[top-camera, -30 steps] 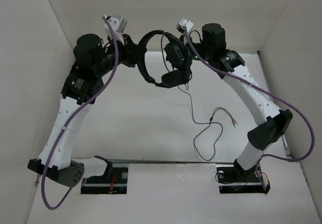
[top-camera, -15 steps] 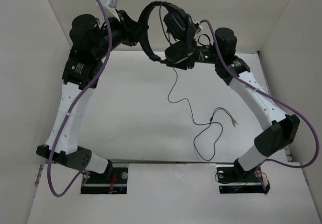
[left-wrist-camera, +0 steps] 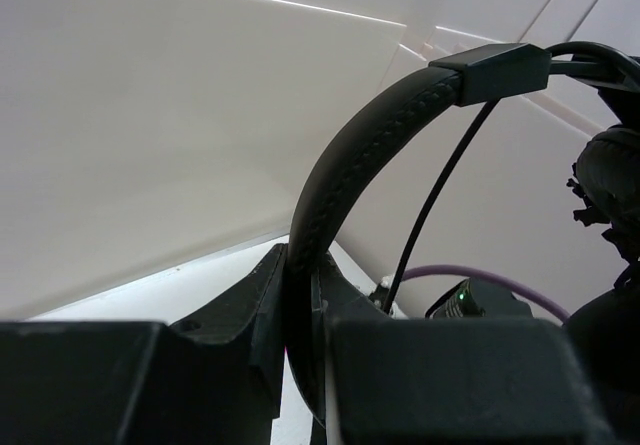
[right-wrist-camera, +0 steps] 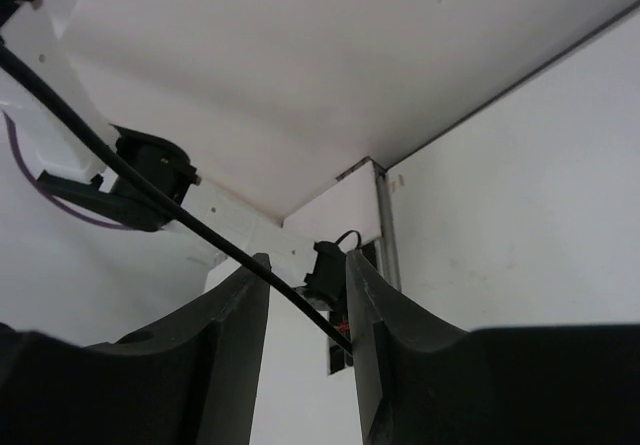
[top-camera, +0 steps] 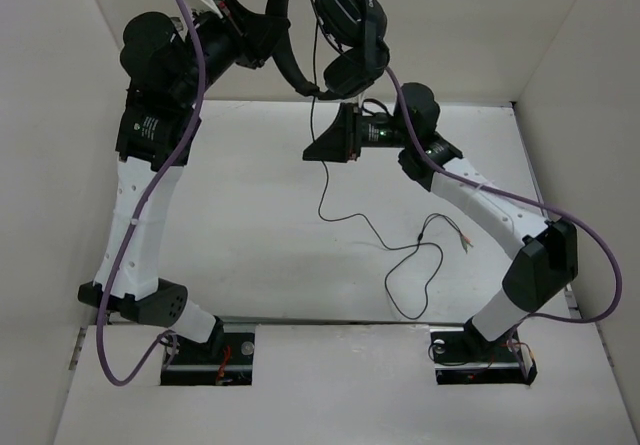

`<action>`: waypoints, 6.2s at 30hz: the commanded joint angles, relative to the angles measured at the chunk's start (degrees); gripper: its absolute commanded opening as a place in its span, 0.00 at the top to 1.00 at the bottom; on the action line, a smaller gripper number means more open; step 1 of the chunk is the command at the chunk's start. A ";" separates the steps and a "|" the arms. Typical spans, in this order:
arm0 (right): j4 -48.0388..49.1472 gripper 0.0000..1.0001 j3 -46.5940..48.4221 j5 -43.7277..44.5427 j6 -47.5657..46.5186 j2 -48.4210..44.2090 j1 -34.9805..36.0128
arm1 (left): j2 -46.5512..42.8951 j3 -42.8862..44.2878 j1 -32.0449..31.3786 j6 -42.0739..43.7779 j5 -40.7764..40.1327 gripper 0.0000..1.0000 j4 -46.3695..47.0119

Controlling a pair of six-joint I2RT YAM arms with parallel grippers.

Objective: Wrap the headphones

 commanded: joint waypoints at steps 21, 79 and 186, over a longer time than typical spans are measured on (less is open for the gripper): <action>-4.22 0.62 -11.85 2.31 -9.23 -4.42 11.41 | -0.06 0.75 8.63 -0.46 -23.36 0.98 5.00; -28.32 0.96 20.86 87.38 -123.85 3.04 14.58 | -11.22 -37.83 -7.80 35.75 -29.97 0.98 -7.12; -44.17 0.91 5.36 1.40 -38.62 -7.06 10.00 | -0.50 -18.66 -2.18 34.42 -52.98 0.99 17.31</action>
